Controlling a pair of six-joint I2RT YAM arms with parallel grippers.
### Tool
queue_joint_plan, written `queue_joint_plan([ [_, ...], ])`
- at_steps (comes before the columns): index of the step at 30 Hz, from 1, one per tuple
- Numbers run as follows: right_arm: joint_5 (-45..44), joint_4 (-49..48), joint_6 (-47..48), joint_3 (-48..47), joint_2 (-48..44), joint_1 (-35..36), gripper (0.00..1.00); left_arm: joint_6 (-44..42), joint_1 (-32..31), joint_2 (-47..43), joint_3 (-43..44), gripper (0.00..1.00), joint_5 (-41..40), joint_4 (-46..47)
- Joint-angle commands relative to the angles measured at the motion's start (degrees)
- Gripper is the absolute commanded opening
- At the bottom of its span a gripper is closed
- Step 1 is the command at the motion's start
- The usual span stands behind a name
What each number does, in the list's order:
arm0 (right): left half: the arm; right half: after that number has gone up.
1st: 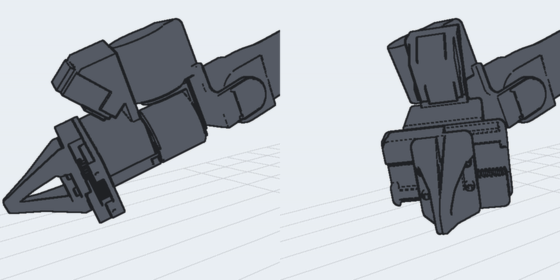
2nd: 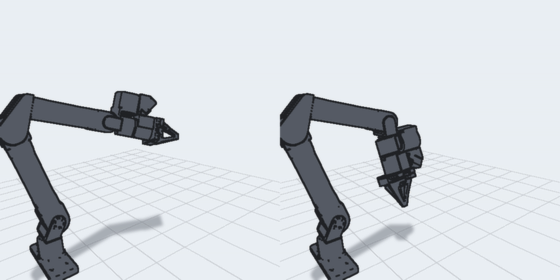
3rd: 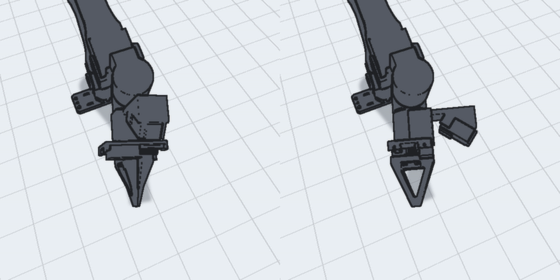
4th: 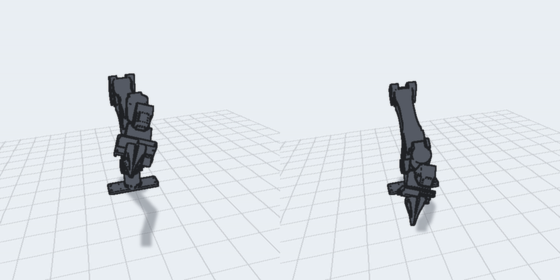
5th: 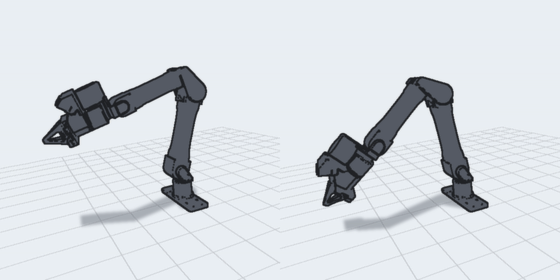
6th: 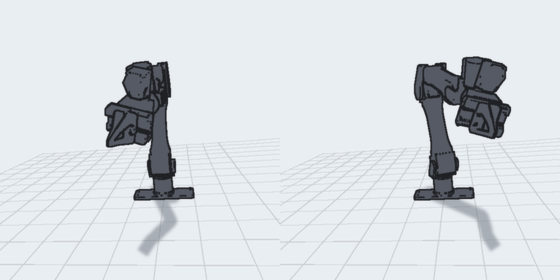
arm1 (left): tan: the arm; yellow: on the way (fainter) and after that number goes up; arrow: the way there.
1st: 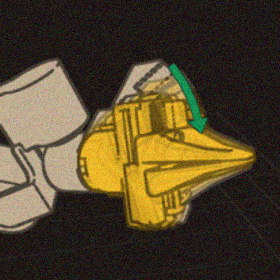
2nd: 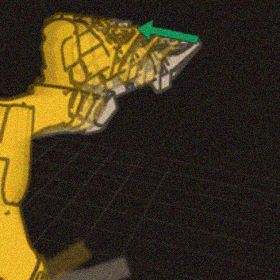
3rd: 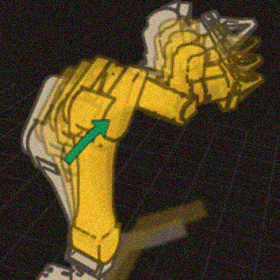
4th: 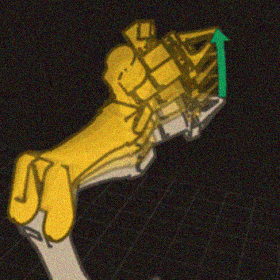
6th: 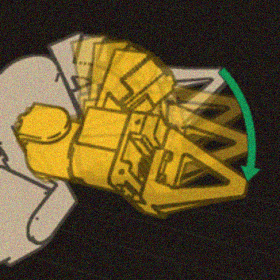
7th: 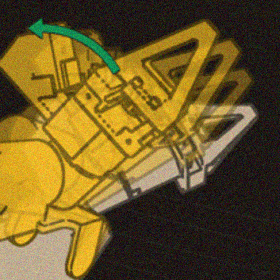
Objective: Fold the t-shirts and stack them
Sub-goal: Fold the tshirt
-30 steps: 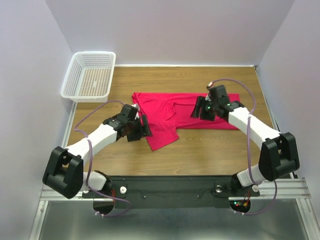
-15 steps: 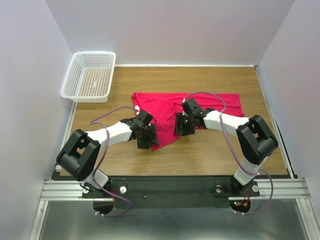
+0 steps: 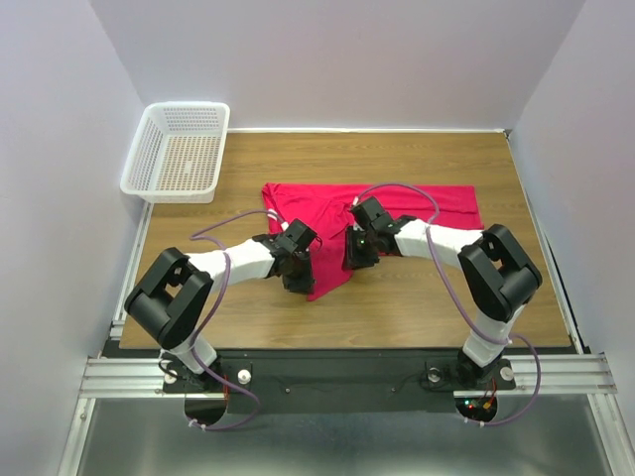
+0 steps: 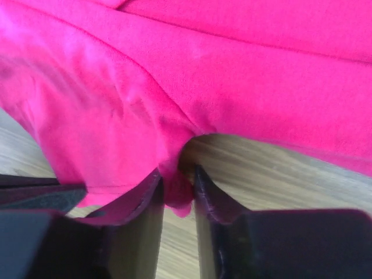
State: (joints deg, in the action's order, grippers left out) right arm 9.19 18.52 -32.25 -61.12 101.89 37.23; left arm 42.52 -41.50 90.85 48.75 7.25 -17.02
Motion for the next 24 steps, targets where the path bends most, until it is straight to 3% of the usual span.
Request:
queue_joint_plan([
  [1,-0.5,-0.8,-0.4,-0.7,-0.7,0.7,0.25,0.1,-0.6,0.0,-0.5,0.04,-1.3,-2.1],
  [2,-0.5,-0.7,-0.5,-0.8,-1.5,0.7,0.18,-0.1,-0.6,-0.2,0.0,0.00,-2.0,-2.3],
  [6,-1.5,0.0,-1.2,-2.8,-3.2,0.8,0.05,-1.1,-0.4,-2.3,2.7,0.00,-4.9,-4.5],
  [12,-6.1,2.3,-1.4,-10.9,-2.4,0.6,0.03,-6.8,4.1,-3.6,12.9,0.00,-10.7,-10.4],
  [24,-8.8,4.8,-3.3,-22.7,7.4,-3.0,0.04,-15.4,13.1,6.5,26.3,0.00,-8.8,-8.2],
])
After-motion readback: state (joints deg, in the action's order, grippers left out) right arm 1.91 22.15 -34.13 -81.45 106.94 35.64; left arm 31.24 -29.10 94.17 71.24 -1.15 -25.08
